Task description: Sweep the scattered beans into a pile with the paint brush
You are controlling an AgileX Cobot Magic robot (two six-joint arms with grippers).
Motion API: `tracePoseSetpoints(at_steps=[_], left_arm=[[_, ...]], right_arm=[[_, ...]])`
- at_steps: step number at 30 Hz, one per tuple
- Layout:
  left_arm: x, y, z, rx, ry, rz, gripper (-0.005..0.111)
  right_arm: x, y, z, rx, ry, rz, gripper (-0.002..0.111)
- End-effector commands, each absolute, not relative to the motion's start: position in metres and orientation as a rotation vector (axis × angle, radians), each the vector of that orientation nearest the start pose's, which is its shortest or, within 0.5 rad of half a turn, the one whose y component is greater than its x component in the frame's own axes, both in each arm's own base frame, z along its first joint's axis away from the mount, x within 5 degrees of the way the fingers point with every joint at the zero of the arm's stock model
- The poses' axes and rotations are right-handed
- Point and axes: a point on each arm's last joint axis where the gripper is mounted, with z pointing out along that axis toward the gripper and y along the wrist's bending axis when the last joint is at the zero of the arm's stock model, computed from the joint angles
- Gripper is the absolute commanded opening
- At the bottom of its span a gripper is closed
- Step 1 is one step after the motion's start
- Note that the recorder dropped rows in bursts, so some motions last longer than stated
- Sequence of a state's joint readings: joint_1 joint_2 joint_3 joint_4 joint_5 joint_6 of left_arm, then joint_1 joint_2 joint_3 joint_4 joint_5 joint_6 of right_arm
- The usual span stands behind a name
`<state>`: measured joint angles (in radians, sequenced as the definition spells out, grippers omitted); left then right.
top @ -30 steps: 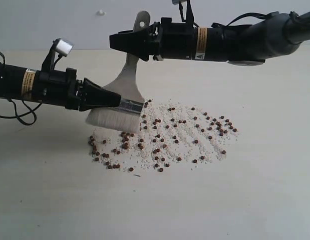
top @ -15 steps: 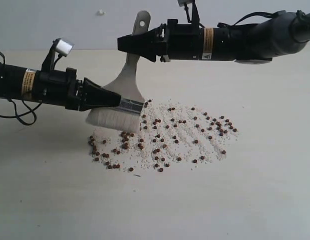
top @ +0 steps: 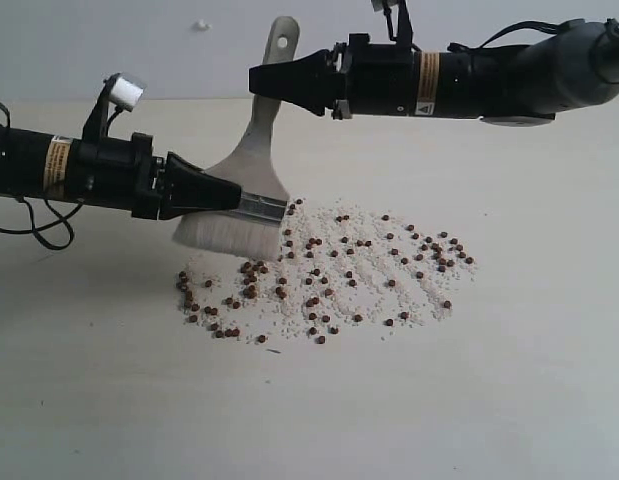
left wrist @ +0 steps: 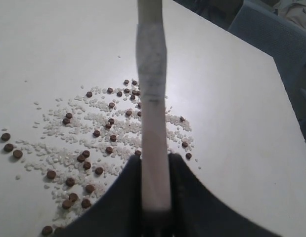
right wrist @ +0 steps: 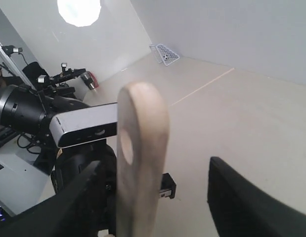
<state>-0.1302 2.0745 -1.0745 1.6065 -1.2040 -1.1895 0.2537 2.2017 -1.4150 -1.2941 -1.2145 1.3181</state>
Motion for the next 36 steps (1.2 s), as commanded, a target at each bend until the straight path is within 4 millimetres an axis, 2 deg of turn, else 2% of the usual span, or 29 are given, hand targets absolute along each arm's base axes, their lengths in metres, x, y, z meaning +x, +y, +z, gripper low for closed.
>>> tracePoseSetpoints(at_steps=[1, 13, 16, 19, 23, 24, 33, 36], left_arm=[[0.346, -0.133, 0.145, 1.011, 1.826, -1.312, 0.0], [0.346, -0.133, 0.145, 1.003, 1.823, -1.311, 0.0], [0.346, -0.133, 0.145, 1.009, 1.824, -1.311, 0.0], [0.346, -0.133, 0.145, 1.007, 1.825, -1.312, 0.0], [0.346, -0.133, 0.145, 1.009, 1.826, -1.312, 0.0], [0.345, -0.133, 0.144, 1.014, 1.826, -1.312, 0.0], [0.345, -0.133, 0.144, 0.982, 1.855, -1.335, 0.0], [0.348, -0.131, 0.146, 0.94, 1.859, -1.34, 0.008]], right_arm=[[0.411, 0.193, 0.188, -0.73, 1.571, 1.406, 0.056], [0.405, 0.208, 0.188, -0.781, 1.531, 1.396, 0.056], [0.404, 0.21, 0.189, -0.789, 1.524, 1.394, 0.052], [0.404, 0.21, 0.189, -0.797, 1.517, 1.385, 0.039], [0.404, 0.21, 0.188, -0.819, 1.502, 1.365, 0.004], [0.404, 0.21, 0.188, -0.829, 1.493, 1.353, 0.0], [0.403, 0.21, 0.188, -0.86, 1.485, 1.338, 0.0], [0.403, 0.21, 0.188, -0.846, 1.496, 1.352, 0.0]])
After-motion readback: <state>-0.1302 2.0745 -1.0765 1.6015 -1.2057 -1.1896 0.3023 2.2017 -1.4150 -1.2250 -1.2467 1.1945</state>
